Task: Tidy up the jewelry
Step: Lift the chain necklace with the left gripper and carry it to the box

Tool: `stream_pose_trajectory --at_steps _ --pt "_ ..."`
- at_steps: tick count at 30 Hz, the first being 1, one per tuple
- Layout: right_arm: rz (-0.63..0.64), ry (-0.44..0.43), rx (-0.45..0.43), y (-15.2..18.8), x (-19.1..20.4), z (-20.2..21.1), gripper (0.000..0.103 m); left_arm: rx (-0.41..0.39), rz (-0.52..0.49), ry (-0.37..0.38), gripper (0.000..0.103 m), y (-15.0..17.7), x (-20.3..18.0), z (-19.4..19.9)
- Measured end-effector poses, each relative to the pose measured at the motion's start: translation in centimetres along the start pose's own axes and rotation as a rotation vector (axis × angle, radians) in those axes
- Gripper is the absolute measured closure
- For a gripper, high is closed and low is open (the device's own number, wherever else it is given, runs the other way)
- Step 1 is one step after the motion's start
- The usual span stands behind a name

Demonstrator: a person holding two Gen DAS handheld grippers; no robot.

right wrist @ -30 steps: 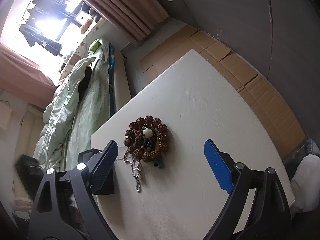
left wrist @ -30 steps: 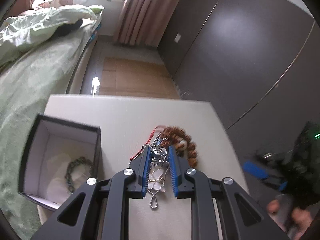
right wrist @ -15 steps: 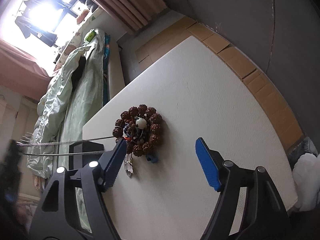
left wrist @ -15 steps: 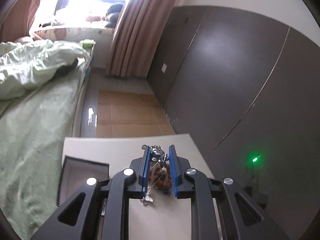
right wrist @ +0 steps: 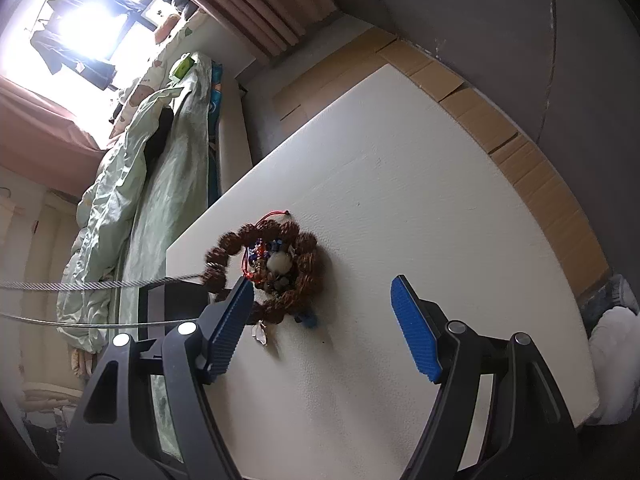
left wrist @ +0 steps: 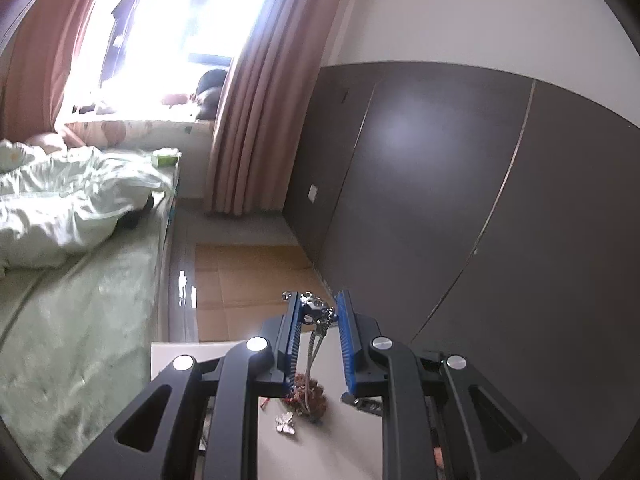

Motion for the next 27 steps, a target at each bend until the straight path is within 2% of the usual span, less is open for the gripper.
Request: stream_pose_trajectory --at_steps 6,13,18,21,22,27 --pt "0.002 -0.010 0.013 0.2 0.2 -0.3 0.031 -0.052 -0.036 0.004 0.087 -2.5 -2.1 2.5" --pt "0.028 -0.070 0.037 0.9 2.2 -0.7 0.031 -0.090 -0.074 -0.008 0.087 -4.0 -3.2 4.6" --pt "0.118 -0.156 0.120 3.2 6.4 -2.0 0.031 -0.121 -0.067 -0.045 0.087 -4.9 -1.9 6.2" --pt "0.176 -0.195 0.155 4.7 9.0 -2.6 0.031 -0.147 -0.047 -0.071 0.094 -5.9 -0.4 7.5" --pt "0.191 -0.197 0.162 5.1 9.4 -2.7 0.031 -0.151 -0.041 -0.075 0.103 -6.2 -0.1 8.0" --pt "0.204 -0.221 0.190 6.2 10.9 -3.7 0.031 -0.190 -0.042 -0.114 0.103 -8.2 1.6 9.3"
Point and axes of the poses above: each gripper's, at about its wrist camera, not at the fingertips, and z roughly against the way its jaws point, x to its left, y to its underside, the point moved 9 cm from there along -z, roughly the way its jaws point, and after that the axes turned 8 degrees about z, right-handed, at the moved point
